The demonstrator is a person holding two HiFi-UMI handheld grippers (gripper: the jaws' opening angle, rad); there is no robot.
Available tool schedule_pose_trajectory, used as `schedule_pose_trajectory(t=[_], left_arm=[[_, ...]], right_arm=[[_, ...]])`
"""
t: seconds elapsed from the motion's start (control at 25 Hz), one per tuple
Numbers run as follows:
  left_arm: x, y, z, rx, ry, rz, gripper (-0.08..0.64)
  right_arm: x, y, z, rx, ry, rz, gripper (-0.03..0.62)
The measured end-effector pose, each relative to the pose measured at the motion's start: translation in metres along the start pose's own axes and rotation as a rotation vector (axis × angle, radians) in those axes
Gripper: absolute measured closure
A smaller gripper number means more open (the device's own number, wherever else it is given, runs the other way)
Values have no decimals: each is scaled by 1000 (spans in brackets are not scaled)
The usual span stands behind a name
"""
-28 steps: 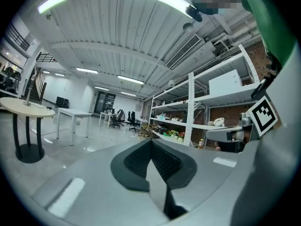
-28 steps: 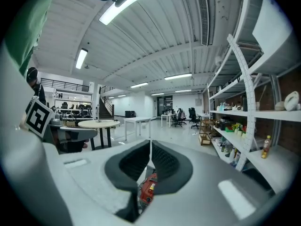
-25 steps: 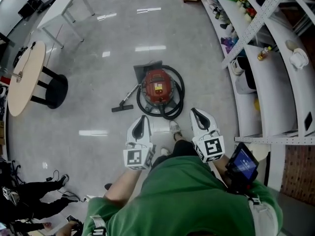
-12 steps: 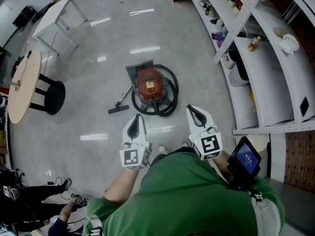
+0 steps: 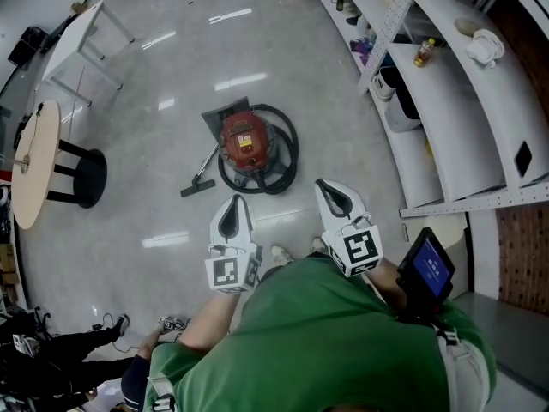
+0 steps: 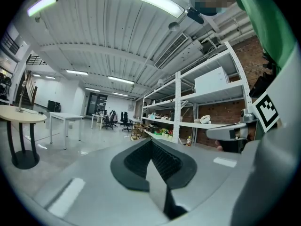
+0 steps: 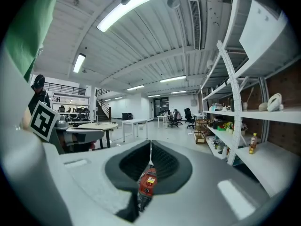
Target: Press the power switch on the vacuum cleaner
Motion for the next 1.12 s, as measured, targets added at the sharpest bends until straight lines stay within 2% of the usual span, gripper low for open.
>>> schedule_pose_trajectory(t=[0.28, 0.6, 1.12], left_arm=[[-16, 4, -8, -2, -46, 11, 554], [-15, 3, -16, 12, -35, -24, 554], [-17, 6, -15, 9, -34, -33, 554]], right_arm=[[4, 4, -16, 3, -12, 46, 589], [11, 2, -24, 14, -26, 59, 589], [11, 3, -22, 19, -20, 44, 589]])
Point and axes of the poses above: the fingertips, and each gripper's own axes: z forward along the fingers, x to its left, y out of its top, the point moved 4 cm from there along -z, backward along the fingers, and after that the axes turned 14 degrees about -x, right-handed, at the moved point
